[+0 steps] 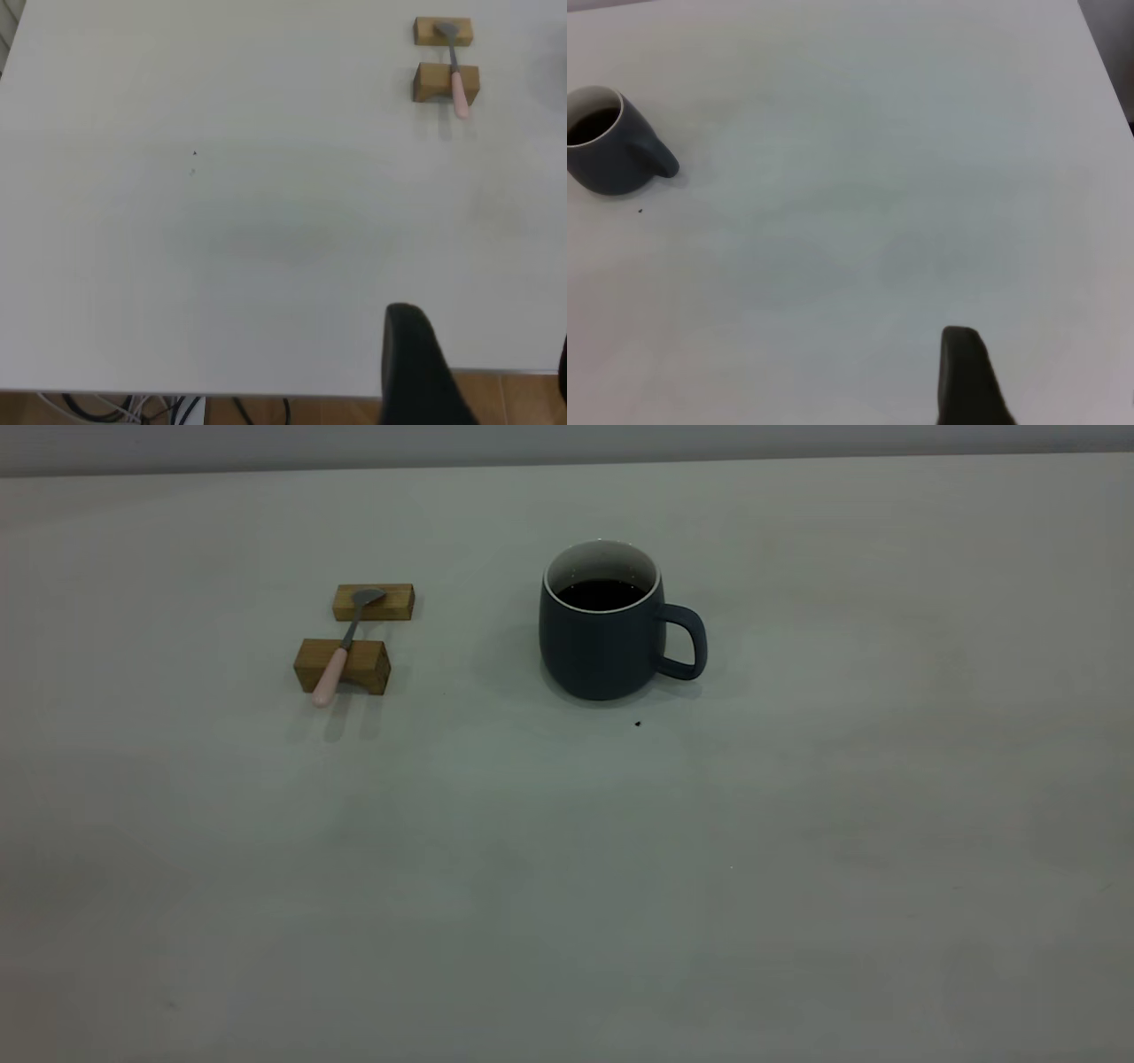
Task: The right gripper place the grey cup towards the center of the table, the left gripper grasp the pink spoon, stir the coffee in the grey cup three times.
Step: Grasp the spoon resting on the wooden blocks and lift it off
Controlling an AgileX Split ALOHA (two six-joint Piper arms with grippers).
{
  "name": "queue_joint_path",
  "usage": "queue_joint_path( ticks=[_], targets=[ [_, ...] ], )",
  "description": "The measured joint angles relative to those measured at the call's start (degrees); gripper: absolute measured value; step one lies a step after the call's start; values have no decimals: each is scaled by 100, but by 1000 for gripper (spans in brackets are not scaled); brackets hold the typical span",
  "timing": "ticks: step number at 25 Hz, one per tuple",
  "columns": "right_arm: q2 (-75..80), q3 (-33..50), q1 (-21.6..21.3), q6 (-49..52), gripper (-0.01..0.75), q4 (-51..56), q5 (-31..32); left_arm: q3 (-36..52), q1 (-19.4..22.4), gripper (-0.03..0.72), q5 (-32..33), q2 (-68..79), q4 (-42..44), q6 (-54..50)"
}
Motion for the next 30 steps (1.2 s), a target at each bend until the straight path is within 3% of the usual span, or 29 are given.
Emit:
queue_joint_path(
  ticks=[6, 10, 17, 27, 30],
  targets=[
    [0, 0, 0, 0, 483, -4, 0, 0, 0, 459, 0, 0, 0, 0],
    [0, 0, 0, 0, 483, -4, 6, 0, 0, 497, 5, 419, 5, 0],
    [0, 0, 0, 0, 483, -4, 16, -306, 0, 597, -309, 2723, -8, -5],
    [0, 7, 0, -6, 483, -4, 16, -1568, -8, 597, -1651, 6469, -1081, 298],
    [0, 7, 0, -6, 483, -4, 16, -1998, -222, 595, -2011, 7648, -1301, 476]
  ],
)
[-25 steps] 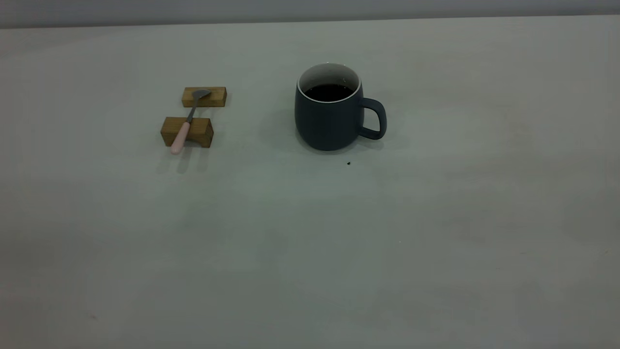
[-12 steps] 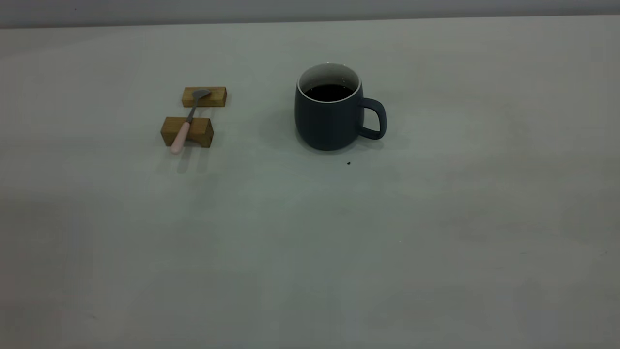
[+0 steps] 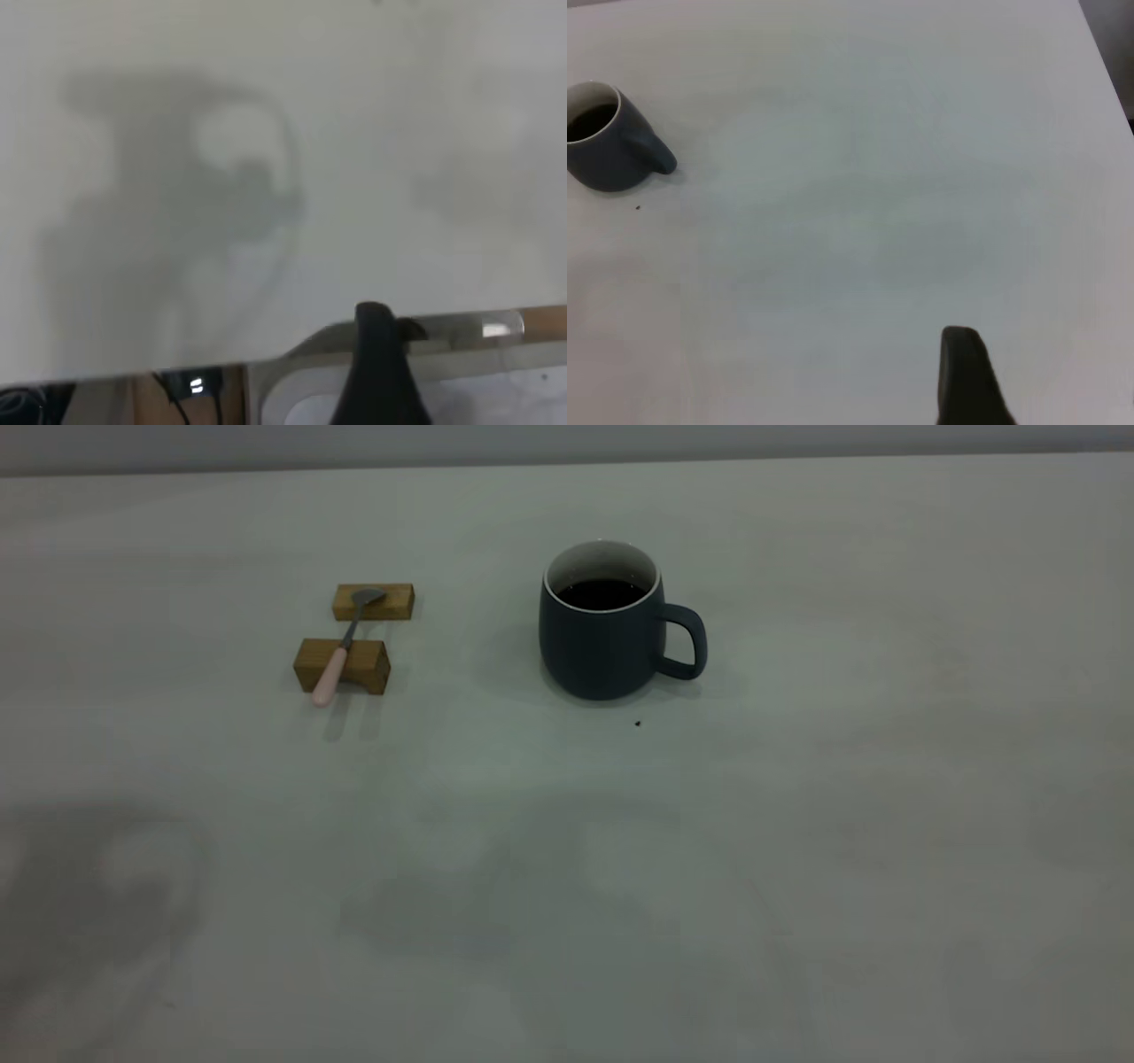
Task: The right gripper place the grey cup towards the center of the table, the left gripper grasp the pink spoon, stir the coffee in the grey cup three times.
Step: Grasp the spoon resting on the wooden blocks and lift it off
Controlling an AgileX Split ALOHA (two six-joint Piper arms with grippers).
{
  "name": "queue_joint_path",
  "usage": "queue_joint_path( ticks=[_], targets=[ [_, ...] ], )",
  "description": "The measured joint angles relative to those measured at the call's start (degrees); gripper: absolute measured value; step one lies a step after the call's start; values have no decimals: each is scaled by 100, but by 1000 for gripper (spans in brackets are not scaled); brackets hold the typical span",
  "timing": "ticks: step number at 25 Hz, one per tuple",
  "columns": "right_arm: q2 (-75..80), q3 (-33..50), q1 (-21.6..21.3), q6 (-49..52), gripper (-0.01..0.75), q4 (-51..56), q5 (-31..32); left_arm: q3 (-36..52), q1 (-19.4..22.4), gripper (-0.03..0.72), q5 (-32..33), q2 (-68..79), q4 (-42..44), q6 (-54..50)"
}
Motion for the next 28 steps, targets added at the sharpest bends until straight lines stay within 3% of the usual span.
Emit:
queue_joint_path(
  ticks=[5, 8, 19, 28],
  targets=[
    [0, 0, 0, 0, 483, -2, 0, -961, -624, 595, -452, 1993, 120, -444],
    [0, 0, 0, 0, 483, -6, 0, -1646, -798, 595, -522, 3012, 375, -823],
    [0, 0, 0, 0, 483, -13, 0, -3376, -880, 595, -693, 5234, 476, -972],
    [0, 0, 0, 0, 483, -13, 0, -4062, -926, 595, -688, 6118, 481, -972]
  ],
)
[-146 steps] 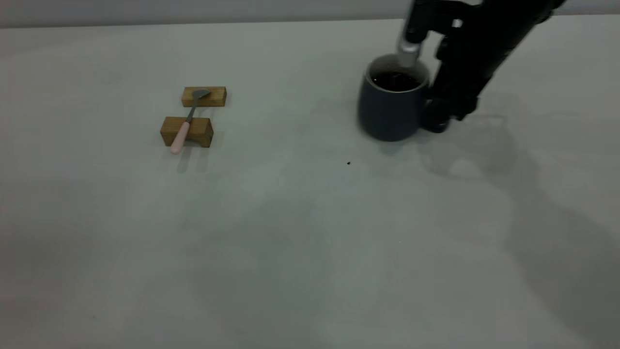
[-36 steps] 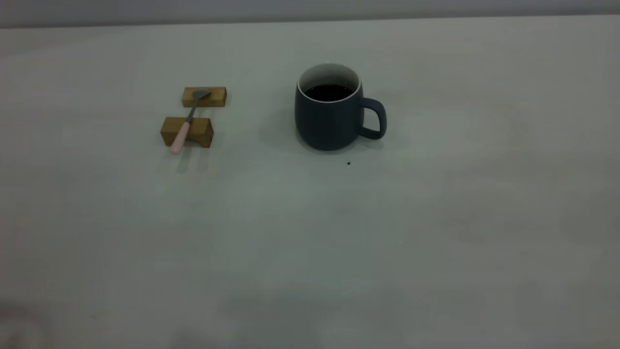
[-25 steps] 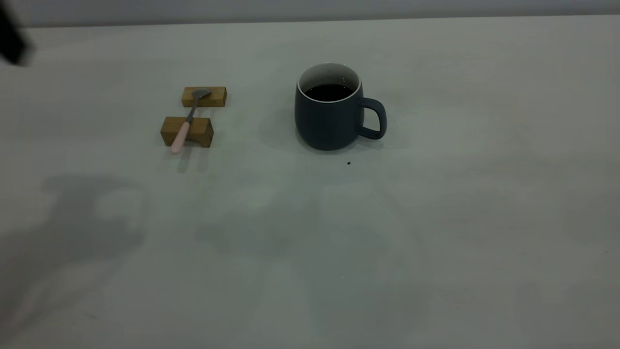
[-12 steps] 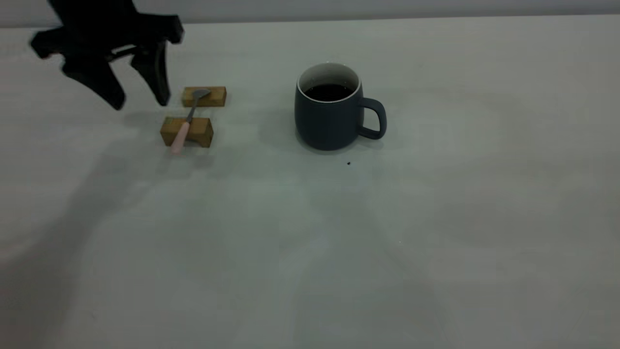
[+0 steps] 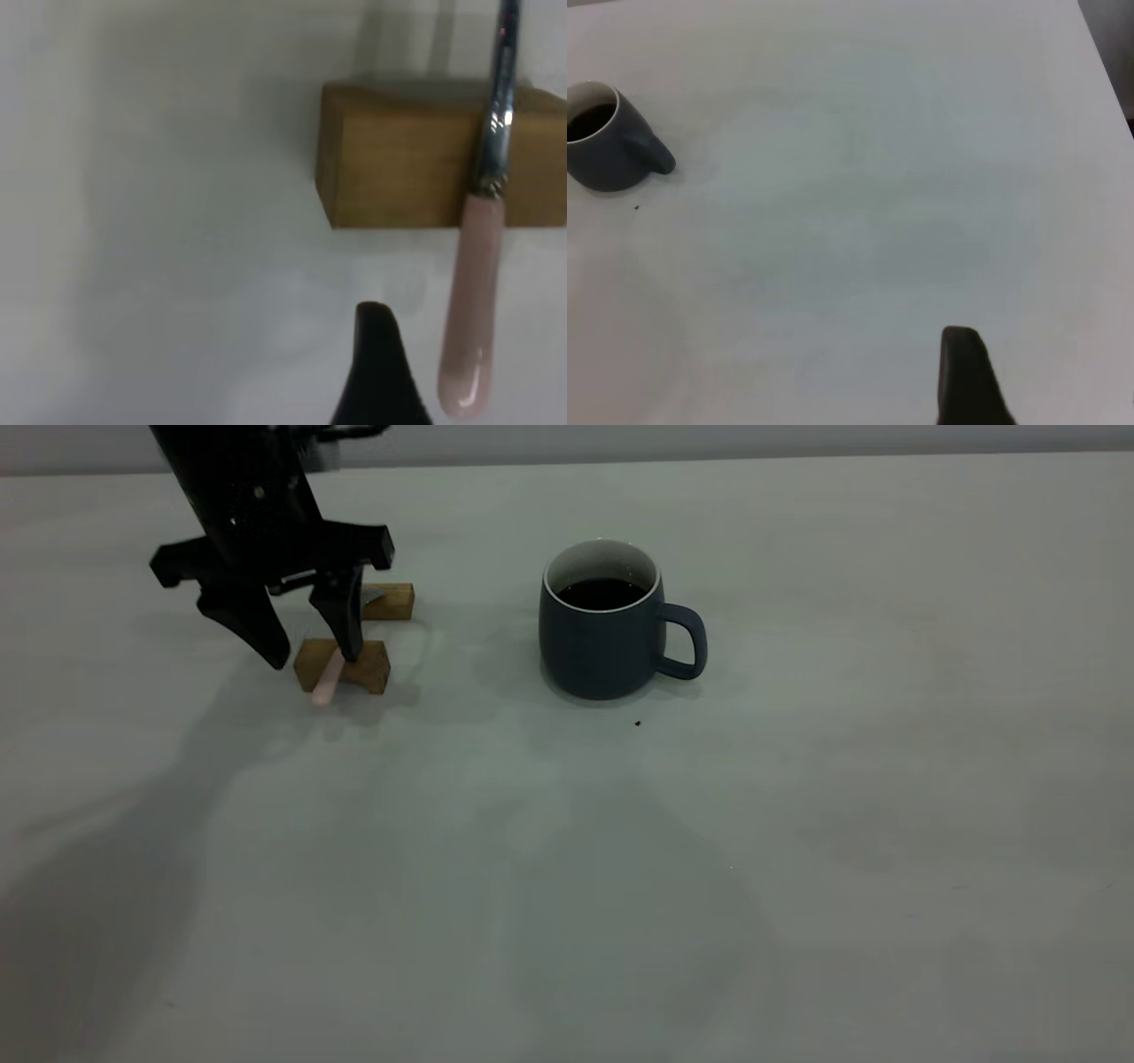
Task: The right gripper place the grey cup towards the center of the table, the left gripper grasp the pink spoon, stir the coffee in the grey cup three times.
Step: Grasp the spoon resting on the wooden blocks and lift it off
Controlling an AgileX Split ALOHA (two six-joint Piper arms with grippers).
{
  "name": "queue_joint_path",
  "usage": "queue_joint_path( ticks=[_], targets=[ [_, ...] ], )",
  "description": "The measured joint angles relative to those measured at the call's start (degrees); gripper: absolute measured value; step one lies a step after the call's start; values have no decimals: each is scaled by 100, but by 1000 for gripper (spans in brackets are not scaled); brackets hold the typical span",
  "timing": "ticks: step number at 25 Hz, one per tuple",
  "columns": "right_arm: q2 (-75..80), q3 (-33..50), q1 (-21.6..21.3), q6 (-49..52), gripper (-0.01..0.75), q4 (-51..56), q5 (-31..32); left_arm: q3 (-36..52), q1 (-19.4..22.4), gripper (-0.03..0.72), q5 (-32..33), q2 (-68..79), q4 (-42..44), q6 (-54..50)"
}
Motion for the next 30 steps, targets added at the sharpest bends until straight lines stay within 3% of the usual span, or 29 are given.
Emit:
queue_joint_path(
  ticks=[10, 15, 19, 23, 24, 30],
  targets=[
    [0, 20, 0, 0, 483, 0, 2, -91, -55, 594, -223, 454, 35, 0],
    [0, 20, 0, 0, 483, 0, 2, -96, -55, 549, -302, 557, 35, 0],
    [0, 20, 0, 0, 483, 0, 2, -96, -55, 420, -302, 567, 35, -6],
    [0, 20, 0, 0, 483, 0, 2, -96, -55, 154, -309, 567, -29, -72],
    [0, 20, 0, 0, 483, 0, 2, -96, -55, 123, -309, 567, -86, -93],
    [0, 20, 0, 0, 483, 0, 2, -96, -55, 127, -175, 98, -702, -122]
  ],
)
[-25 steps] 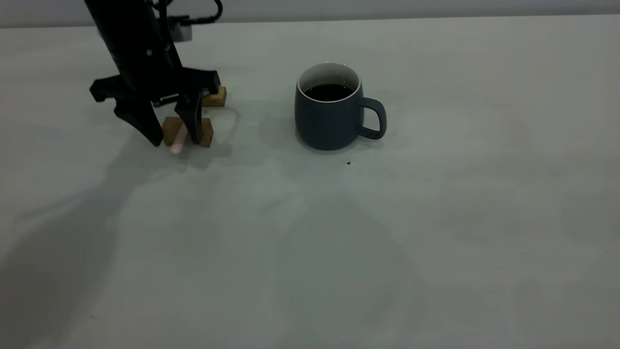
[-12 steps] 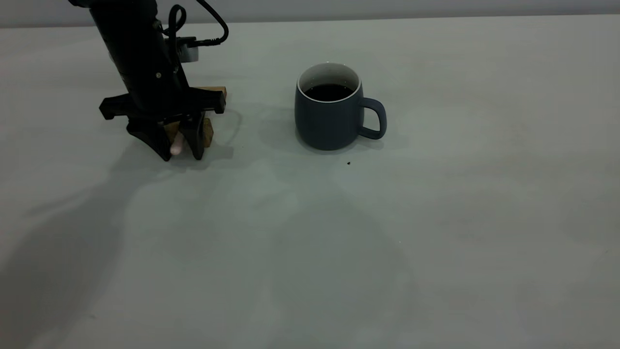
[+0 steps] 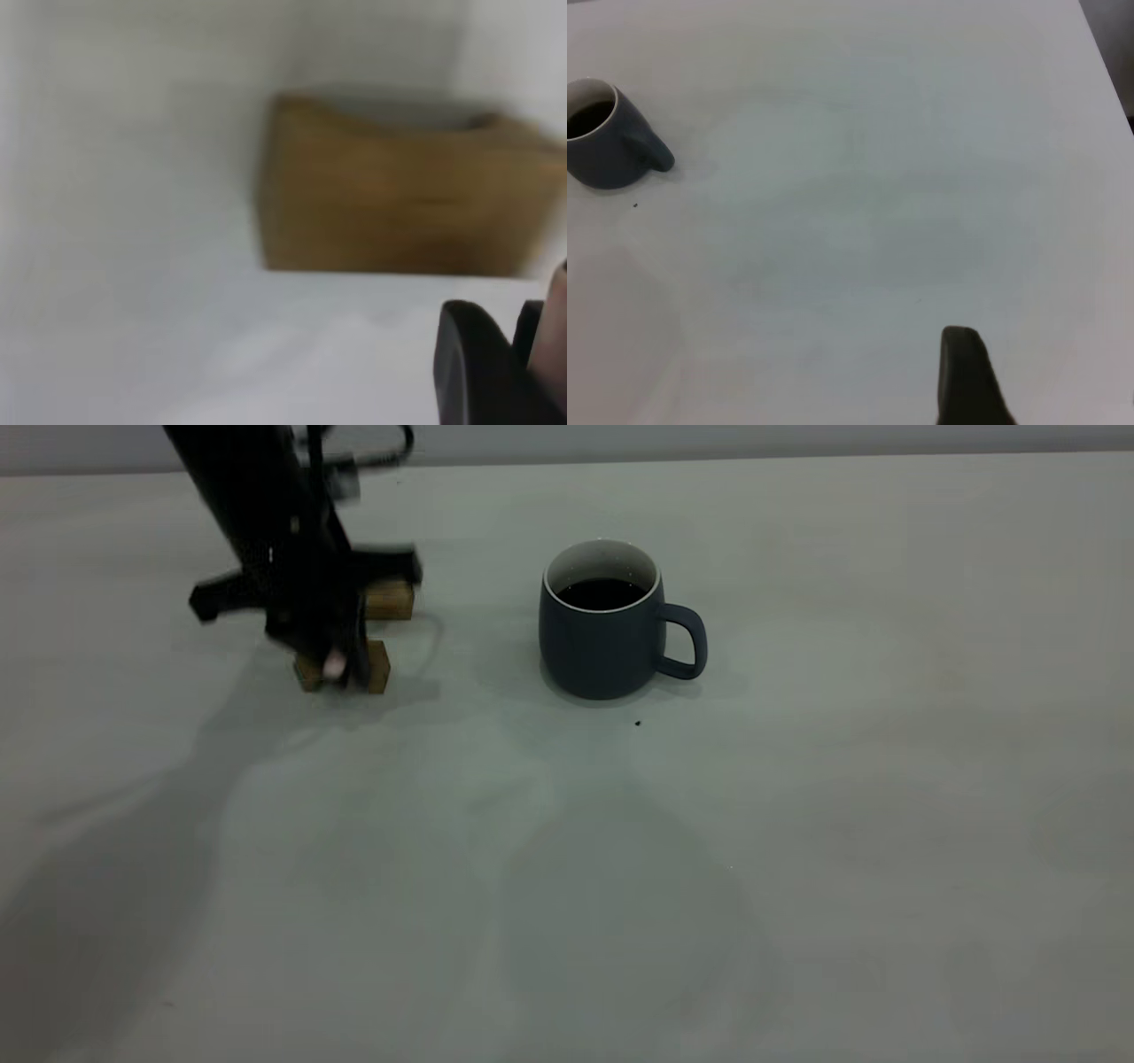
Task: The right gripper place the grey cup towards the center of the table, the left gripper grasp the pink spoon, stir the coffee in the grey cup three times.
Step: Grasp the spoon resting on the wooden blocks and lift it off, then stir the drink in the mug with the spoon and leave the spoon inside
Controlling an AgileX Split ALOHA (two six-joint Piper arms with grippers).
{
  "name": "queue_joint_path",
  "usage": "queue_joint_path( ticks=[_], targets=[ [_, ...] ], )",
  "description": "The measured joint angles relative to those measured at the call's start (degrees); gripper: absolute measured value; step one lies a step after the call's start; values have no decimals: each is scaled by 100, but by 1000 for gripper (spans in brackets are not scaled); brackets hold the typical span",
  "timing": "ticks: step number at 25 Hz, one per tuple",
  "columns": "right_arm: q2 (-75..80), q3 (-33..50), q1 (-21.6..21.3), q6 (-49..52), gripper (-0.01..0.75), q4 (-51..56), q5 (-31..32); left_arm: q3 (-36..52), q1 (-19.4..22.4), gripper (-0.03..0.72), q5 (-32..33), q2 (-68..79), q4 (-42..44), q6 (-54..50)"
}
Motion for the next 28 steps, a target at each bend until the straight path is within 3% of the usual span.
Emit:
queue_joint_path(
  ticks=[9, 16, 21, 28],
  targets=[
    [0, 6, 0, 0, 483, 0, 0, 0, 0, 127, 627, -1318, -1874, 125],
    [0, 6, 0, 0, 483, 0, 0, 0, 0, 127, 1426, -1396, -4288, -74],
    [0, 6, 0, 0, 483, 0, 0, 0, 0, 127, 1568, -1396, -6060, -989],
    [0, 6, 0, 0, 483, 0, 0, 5, -255, 127, 1509, -1258, -7154, -3289]
  ],
)
